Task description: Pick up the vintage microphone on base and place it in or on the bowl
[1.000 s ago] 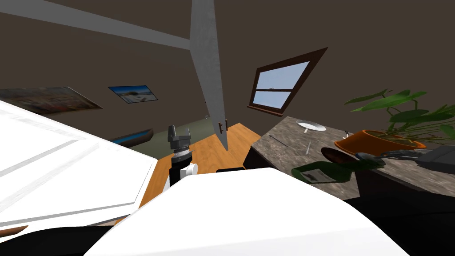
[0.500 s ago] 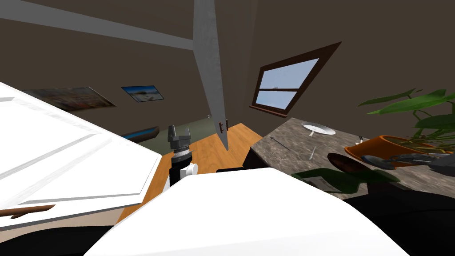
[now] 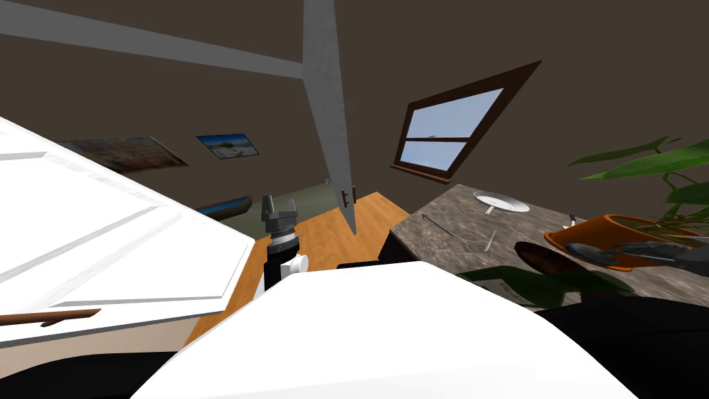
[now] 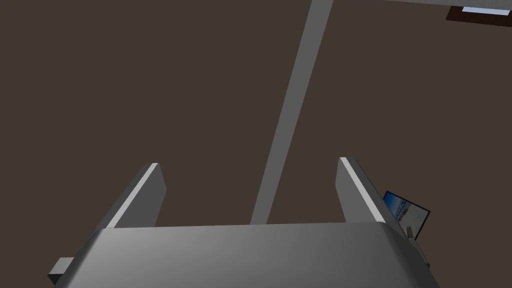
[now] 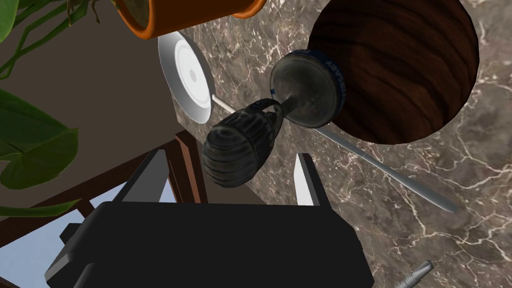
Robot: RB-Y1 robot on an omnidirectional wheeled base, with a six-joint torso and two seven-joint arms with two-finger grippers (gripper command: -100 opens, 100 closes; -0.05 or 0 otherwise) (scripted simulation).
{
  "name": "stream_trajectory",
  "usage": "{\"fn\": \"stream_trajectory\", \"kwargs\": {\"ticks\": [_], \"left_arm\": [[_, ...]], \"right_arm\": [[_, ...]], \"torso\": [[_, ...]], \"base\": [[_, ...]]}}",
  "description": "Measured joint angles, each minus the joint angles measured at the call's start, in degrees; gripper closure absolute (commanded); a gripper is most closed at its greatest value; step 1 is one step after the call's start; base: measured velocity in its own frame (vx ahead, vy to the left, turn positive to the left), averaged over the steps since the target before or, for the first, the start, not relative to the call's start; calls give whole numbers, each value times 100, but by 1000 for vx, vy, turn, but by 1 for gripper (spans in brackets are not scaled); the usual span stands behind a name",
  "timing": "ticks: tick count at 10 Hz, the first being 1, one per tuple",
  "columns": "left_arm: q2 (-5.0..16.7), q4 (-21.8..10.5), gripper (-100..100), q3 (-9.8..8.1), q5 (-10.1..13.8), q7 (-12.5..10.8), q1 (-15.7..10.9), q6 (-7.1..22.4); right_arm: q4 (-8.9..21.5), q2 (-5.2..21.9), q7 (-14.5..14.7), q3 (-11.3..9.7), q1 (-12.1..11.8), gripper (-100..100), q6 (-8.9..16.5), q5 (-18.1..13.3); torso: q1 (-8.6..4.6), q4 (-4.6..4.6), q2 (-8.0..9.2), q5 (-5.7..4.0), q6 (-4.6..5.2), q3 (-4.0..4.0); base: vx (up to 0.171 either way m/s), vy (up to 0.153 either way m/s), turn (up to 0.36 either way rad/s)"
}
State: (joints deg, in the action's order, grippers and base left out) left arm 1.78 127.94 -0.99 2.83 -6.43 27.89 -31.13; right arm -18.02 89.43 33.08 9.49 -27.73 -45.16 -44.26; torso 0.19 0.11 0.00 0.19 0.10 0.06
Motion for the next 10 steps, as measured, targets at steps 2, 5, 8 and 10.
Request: {"fn": "stream_trajectory", "kwargs": {"ticks": [2, 5, 8, 10], "left_arm": [[0, 0, 0, 0, 0, 0, 0, 0], [0, 0, 0, 0, 0, 0, 0, 0], [0, 0, 0, 0, 0, 0, 0, 0], [0, 0, 0, 0, 0, 0, 0, 0]], "right_arm": [[0, 0, 0, 0, 0, -100, 0, 0], [0, 0, 0, 0, 0, -100, 0, 0], [-138, 275, -218, 172, -400, -100, -167, 48], [78, 282, -140, 48, -38, -100, -277, -44]], "torso": [[3, 0, 1, 1, 0, 0], [4, 0, 1, 1, 0, 0], [1, -2, -6, 0, -1, -3], [3, -1, -3, 0, -1, -2]], "base": [[0, 0, 0], [4, -2, -23], [17, -10, -31], [6, -4, -33]]}}
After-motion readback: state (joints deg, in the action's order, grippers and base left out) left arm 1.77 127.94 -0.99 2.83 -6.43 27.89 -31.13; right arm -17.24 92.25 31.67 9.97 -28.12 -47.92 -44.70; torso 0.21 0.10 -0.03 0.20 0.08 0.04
